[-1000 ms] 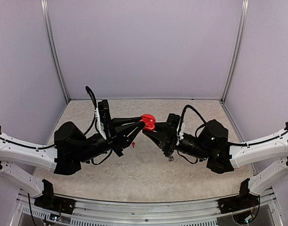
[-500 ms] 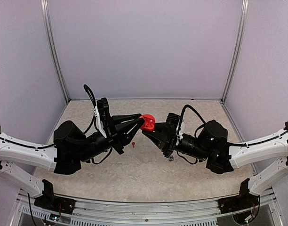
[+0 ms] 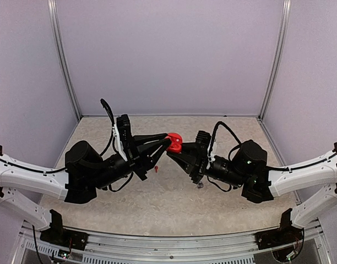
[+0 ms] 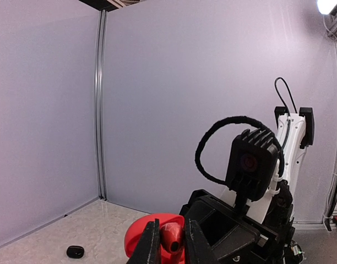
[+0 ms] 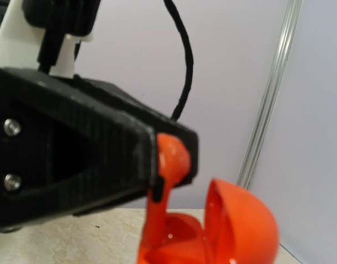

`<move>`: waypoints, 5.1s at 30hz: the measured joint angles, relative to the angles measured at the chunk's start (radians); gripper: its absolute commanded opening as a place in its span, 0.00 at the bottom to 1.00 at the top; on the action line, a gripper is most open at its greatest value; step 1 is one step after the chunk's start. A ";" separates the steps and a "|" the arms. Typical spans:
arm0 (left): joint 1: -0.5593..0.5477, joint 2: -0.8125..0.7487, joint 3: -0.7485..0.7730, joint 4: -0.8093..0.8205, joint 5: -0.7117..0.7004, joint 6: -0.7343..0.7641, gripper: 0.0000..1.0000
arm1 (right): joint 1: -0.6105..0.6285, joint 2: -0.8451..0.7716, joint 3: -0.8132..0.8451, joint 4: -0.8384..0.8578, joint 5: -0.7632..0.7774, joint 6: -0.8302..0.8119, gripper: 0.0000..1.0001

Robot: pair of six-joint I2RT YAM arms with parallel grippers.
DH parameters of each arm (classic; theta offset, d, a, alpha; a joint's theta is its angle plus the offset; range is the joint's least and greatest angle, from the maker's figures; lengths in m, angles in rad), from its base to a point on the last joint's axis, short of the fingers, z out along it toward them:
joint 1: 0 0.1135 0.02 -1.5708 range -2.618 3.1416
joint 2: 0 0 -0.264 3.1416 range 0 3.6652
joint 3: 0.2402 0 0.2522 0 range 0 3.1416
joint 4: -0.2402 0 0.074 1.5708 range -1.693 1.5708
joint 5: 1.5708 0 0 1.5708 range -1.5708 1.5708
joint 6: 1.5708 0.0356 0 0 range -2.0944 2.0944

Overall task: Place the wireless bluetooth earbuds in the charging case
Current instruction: Insert the left earbud into the left side groove of the charging case, then move the right earbud to the center of the board.

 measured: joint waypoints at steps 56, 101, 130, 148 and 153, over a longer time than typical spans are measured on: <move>0.049 -0.040 0.042 -0.192 0.117 0.114 0.19 | 0.000 -0.041 -0.040 0.039 -0.021 0.029 0.00; 0.259 -0.086 -0.036 -0.404 -0.071 -0.138 0.75 | -0.085 -0.219 -0.156 -0.058 -0.001 0.127 0.00; 0.405 0.693 0.514 -1.065 -0.062 -0.362 0.37 | -0.135 -0.358 -0.237 -0.162 0.053 0.165 0.00; 0.414 0.736 0.572 -1.136 -0.056 -0.335 0.15 | -0.138 -0.367 -0.240 -0.167 0.053 0.185 0.00; 0.409 0.687 0.509 -1.147 -0.056 -0.330 0.13 | -0.138 -0.368 -0.241 -0.169 0.052 0.185 0.00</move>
